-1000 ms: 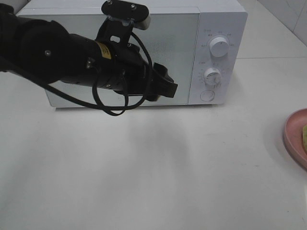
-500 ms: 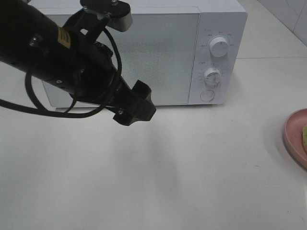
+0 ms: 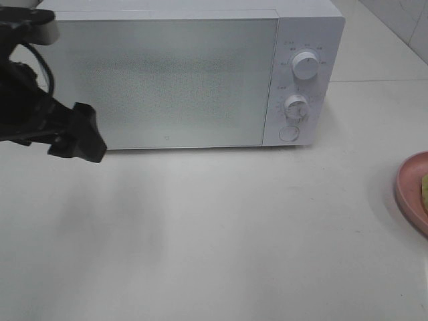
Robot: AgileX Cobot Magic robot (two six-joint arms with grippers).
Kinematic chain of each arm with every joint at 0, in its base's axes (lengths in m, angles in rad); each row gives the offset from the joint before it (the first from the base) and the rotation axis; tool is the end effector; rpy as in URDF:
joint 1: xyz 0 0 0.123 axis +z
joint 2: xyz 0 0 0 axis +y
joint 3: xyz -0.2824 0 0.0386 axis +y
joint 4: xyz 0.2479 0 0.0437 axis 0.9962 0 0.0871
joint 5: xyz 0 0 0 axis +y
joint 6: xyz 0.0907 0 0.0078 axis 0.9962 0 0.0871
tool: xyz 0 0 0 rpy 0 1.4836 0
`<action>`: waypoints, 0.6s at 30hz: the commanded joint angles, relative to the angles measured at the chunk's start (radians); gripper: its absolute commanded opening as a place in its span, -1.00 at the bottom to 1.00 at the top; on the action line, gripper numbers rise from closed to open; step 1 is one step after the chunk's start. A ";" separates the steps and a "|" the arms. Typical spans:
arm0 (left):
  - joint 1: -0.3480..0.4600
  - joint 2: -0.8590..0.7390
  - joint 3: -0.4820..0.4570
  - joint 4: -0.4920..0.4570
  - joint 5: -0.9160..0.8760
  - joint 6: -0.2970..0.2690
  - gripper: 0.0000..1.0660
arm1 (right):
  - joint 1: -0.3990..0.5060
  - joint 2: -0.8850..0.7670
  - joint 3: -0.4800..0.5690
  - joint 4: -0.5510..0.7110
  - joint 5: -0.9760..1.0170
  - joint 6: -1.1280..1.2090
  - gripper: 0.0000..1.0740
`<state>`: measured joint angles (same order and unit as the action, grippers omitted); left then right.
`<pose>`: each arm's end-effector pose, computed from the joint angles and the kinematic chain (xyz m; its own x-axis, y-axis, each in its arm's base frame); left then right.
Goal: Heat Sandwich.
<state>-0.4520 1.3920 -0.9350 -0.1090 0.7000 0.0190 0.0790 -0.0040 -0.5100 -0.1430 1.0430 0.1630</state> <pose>0.2430 -0.1251 0.2580 -0.8162 0.3248 -0.4779 0.4144 0.9054 -0.0924 -0.0055 -0.0117 0.2820 -0.4175 0.0570 -0.9069 0.0709 0.9970 0.0300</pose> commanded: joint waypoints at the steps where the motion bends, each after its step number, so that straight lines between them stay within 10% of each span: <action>1: 0.046 -0.049 0.033 -0.007 0.008 -0.009 0.90 | -0.009 -0.027 0.000 0.000 -0.003 -0.007 0.42; 18: 0.410 -0.413 0.213 0.015 0.157 -0.005 0.90 | -0.009 -0.027 0.000 0.000 -0.003 -0.007 0.42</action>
<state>-0.0720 1.0380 -0.7450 -0.0990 0.8270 0.0190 0.0790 -0.0040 -0.5100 -0.1430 1.0430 0.1630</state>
